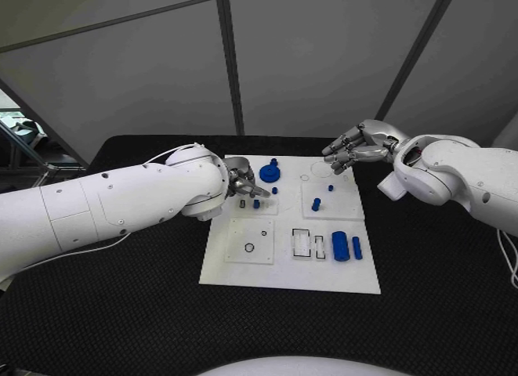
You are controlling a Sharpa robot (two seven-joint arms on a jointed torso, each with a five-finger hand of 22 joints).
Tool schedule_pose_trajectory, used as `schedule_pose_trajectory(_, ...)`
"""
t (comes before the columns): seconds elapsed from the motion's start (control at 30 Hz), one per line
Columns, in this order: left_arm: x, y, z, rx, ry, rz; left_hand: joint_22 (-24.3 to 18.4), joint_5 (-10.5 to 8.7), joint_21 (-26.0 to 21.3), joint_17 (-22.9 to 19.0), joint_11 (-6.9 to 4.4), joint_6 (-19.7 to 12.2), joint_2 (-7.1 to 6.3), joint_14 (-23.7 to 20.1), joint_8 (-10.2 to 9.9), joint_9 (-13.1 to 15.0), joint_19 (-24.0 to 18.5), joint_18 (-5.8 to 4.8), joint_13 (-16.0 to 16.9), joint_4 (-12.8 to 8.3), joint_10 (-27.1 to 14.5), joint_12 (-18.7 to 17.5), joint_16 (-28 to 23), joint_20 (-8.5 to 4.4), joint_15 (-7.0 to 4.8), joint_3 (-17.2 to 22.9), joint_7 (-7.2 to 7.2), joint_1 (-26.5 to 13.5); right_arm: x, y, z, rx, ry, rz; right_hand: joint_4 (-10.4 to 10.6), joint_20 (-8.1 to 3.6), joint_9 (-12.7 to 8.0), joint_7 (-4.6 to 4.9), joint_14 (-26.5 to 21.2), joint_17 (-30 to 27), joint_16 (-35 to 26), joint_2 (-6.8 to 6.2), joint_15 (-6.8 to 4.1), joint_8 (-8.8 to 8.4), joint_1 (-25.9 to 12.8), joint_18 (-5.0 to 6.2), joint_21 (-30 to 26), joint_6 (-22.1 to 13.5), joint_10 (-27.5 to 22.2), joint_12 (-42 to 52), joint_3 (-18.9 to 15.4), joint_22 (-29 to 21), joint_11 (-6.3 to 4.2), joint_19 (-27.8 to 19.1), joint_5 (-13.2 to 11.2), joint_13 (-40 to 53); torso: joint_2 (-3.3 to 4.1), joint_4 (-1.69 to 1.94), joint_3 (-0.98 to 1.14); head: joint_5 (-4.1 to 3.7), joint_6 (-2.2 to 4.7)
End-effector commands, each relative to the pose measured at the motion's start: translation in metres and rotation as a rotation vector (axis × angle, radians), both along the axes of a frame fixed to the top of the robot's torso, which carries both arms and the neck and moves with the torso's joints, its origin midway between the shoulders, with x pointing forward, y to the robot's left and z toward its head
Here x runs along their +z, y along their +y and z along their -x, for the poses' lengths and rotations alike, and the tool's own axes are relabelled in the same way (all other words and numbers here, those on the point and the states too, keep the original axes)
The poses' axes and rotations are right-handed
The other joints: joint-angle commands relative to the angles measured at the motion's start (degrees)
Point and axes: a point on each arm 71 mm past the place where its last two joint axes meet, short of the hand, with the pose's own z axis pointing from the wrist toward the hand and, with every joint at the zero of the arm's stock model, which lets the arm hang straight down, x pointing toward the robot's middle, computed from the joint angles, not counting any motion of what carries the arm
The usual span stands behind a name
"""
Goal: Assemble the parts on the task board
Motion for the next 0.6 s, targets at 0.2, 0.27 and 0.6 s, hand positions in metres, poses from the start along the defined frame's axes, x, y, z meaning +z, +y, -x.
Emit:
schedule_pose_trajectory(0.2,-0.0006,-0.0012,-0.0043,0.001,0.0,-0.087,11.19,0.32,5.25,15.03,-1.55,3.13,-0.24,5.95,-1.29,-1.47,4.15,-1.99,3.31,1.81,5.46,3.31,2.33,-1.53,-1.74,0.18,-1.44,-0.65,0.0011,0.0021,-0.0001,0.011,-0.002,-0.003,0.18,-0.01,0.05,0.14,-0.4,-0.08,-0.06,0.58,-0.01,0.01,-0.22,0.19,-0.3,0.31,-0.35,-0.1,-0.38,-0.09,0.04,0.39,0.28,0.04,0.01,0.0,0.01,0.05,-0.2)
schedule_pose_trajectory(0.27,-0.0012,-0.0019,-0.0048,-0.002,0.007,-0.098,11.13,0.29,5.19,15.03,-1.62,3.22,-0.4,5.95,-1.62,-1.67,4.12,-1.97,2.64,1.92,4.9,2.83,2.33,-1.64,-1.84,0.11,-1.49,-0.71,0.0011,0.0022,-0.0001,0.01,-0.002,-0.003,0.18,-0.01,0.05,0.14,-0.4,-0.08,-0.06,0.58,-0.01,0.01,-0.22,0.19,-0.3,0.31,-0.35,-0.1,-0.38,-0.09,0.04,0.39,0.28,0.04,0.01,0.03,0.01,-0.01,-0.25)
schedule_pose_trajectory(0.6,-0.0075,-0.0026,-0.0056,-0.004,0.051,-0.158,11.58,0.32,5.6,15.03,-1.61,3.33,-0.88,5.95,-5.15,-3.93,4.53,-2.12,-0.15,2.79,2.85,0.51,2.33,-2.04,-2.08,0.2,-1.29,-0.73,0.001,0.0029,-0.0001,0.011,-0.001,-0.003,0.2,0.0,0.04,0.15,-0.4,-0.11,-0.06,0.58,0.0,-0.03,-0.27,0.19,-0.34,0.25,-0.37,-0.11,-0.43,-0.12,0.05,0.41,0.28,0.03,0.01,0.06,-0.03,-0.03,-0.52)
